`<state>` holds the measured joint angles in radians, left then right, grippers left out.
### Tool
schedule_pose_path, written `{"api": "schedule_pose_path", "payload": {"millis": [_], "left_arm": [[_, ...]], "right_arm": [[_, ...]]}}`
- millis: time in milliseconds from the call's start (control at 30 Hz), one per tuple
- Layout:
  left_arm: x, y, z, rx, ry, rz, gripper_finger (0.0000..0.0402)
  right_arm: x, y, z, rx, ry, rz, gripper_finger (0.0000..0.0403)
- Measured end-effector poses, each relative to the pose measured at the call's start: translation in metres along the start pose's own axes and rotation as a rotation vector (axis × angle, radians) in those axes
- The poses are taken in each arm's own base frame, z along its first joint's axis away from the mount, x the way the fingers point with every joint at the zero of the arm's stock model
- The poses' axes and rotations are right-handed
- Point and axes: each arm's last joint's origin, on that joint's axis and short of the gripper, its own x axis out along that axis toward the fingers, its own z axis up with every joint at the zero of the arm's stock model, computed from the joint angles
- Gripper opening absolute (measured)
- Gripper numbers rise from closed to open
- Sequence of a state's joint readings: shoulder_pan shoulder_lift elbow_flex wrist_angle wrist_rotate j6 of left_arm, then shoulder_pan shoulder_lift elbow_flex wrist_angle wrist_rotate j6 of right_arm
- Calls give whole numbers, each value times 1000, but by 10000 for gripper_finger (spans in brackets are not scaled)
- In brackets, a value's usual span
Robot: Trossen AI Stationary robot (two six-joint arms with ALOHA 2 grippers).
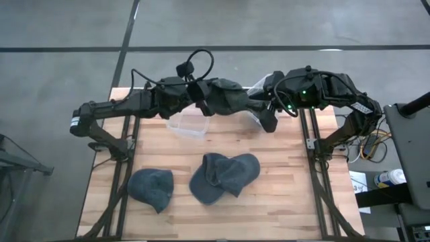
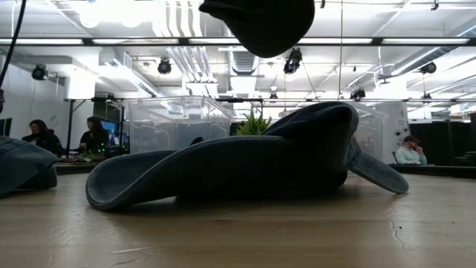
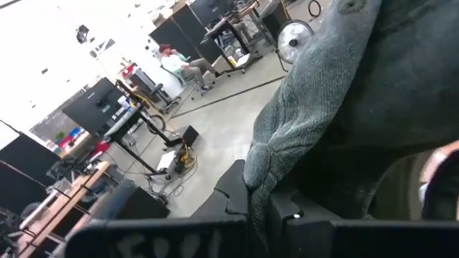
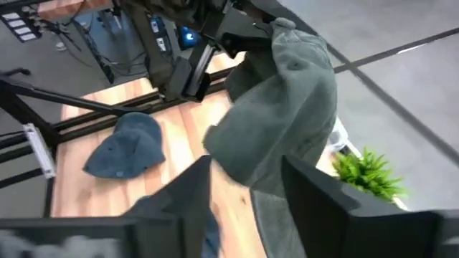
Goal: Pick & Place hat
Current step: Put the green cap in the right transparent bin
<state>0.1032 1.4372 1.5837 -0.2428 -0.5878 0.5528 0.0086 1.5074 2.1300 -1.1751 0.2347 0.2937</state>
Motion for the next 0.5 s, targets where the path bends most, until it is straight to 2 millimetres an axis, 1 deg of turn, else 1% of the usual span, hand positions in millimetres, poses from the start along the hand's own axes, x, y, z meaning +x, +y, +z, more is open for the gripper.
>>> {"api": "schedule_pose_path", "payload": {"millis": [133,267,400,500], "left_arm": [[0,0,-1,40,4,-4,1],[0,0,0,47,2,-8,0],[-1,-2,1,44,-27,-45,0],[-2,-3,2,42,-34,-55,0]], "right_arm": [[-4,-1,-2,46,16,6,231],[-14,-4,-3,86,20,-6,288],[-19,-9,4,111,-25,-12,333],[-18,-17,8,136,-39,-40,357]]}}
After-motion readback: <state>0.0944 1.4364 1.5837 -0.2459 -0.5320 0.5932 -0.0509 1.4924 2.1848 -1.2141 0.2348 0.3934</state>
